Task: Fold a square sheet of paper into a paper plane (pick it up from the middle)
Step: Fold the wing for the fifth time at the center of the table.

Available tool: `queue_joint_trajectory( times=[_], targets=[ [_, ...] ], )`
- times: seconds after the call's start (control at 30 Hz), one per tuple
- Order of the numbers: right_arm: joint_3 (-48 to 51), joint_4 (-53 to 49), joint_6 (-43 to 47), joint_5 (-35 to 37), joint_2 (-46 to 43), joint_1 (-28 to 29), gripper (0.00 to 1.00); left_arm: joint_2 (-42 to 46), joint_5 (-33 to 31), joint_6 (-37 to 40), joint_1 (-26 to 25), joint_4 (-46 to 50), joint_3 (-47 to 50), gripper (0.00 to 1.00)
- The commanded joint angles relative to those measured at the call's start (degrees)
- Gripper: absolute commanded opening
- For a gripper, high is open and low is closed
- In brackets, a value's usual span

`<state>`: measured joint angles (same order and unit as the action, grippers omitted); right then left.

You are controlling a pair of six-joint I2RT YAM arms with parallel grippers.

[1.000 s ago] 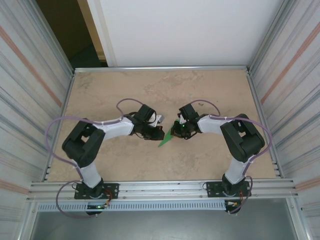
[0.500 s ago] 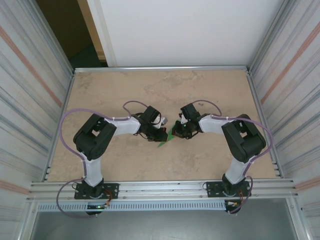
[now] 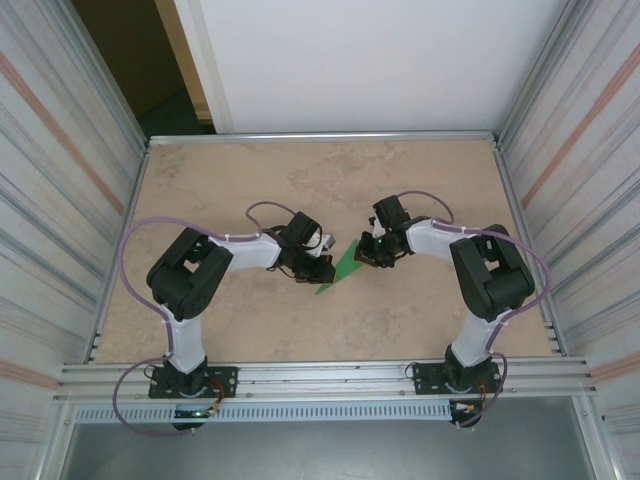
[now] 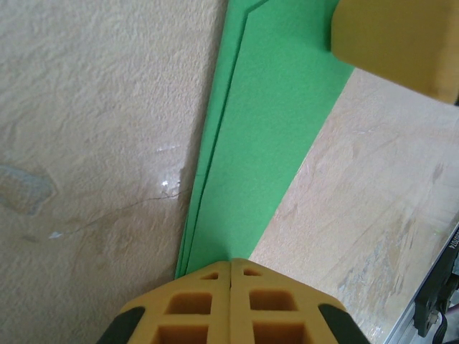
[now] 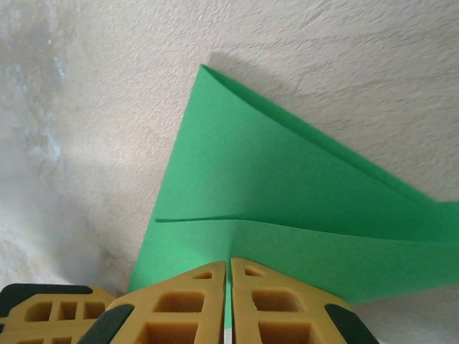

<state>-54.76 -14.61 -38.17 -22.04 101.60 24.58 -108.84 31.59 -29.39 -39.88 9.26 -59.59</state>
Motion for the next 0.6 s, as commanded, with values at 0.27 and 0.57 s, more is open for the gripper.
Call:
queue_joint_trajectory(
  times=[0.27,0.57],
  targets=[
    [0.2,-2.4,2.7,1.3,4.7,-0.5,0.09,2.1,3.8,0.1,0.0,-1.4,-1.8,0.02],
    [2.3,0.9,3.2,-0.4,3.8,-1.1,0.08,-5.1,-0.1,-3.1,0.0,-0.6,-8.7,0.01]
  ],
)
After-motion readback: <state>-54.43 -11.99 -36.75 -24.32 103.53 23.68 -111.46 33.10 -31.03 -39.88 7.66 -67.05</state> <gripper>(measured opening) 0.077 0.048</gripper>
